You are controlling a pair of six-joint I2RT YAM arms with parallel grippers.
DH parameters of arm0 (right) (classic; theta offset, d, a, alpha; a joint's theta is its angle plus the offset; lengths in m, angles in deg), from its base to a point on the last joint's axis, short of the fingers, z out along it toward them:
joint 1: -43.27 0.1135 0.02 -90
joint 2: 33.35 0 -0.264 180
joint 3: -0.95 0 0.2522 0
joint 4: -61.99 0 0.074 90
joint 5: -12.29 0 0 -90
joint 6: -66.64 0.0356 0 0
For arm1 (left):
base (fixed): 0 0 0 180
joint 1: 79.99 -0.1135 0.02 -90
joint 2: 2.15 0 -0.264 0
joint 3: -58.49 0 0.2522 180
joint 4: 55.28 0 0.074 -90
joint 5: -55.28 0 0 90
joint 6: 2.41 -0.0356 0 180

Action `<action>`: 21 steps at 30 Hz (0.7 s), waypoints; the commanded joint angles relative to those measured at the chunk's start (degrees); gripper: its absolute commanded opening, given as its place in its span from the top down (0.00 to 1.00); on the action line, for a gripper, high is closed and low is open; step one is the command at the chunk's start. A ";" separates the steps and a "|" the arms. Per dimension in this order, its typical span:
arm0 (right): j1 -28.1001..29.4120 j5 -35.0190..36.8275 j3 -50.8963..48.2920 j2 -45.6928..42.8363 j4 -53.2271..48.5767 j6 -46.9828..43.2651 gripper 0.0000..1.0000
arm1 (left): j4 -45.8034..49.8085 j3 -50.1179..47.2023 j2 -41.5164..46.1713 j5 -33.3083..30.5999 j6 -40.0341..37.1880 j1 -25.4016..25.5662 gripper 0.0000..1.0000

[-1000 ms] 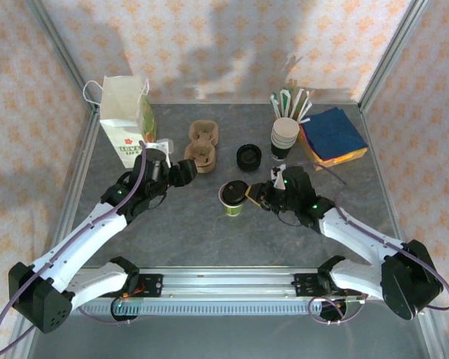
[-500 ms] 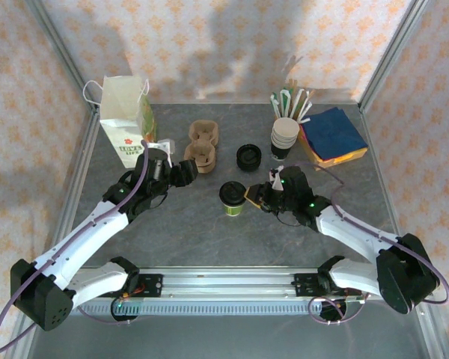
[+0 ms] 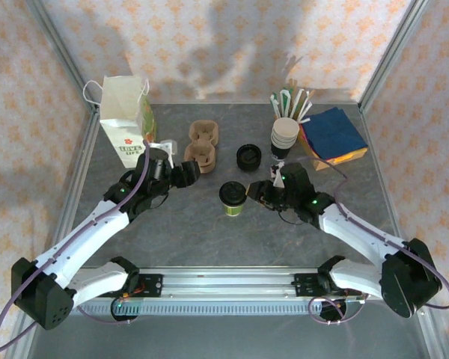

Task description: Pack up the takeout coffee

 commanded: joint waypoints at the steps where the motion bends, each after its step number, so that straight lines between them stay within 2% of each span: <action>1: -0.28 1.47 1.91 -2.24 -0.38 -5.05 0.58 | -4.01 -0.79 -0.17 5.03 0.28 -0.48 0.30; 9: -0.28 2.21 1.77 -2.91 2.41 -6.04 0.56 | -10.75 -2.38 -4.15 15.81 0.61 0.25 0.24; 21: -0.24 1.69 0.32 -0.66 5.54 -2.88 0.53 | -13.15 -2.64 -13.26 21.75 -0.38 3.30 0.18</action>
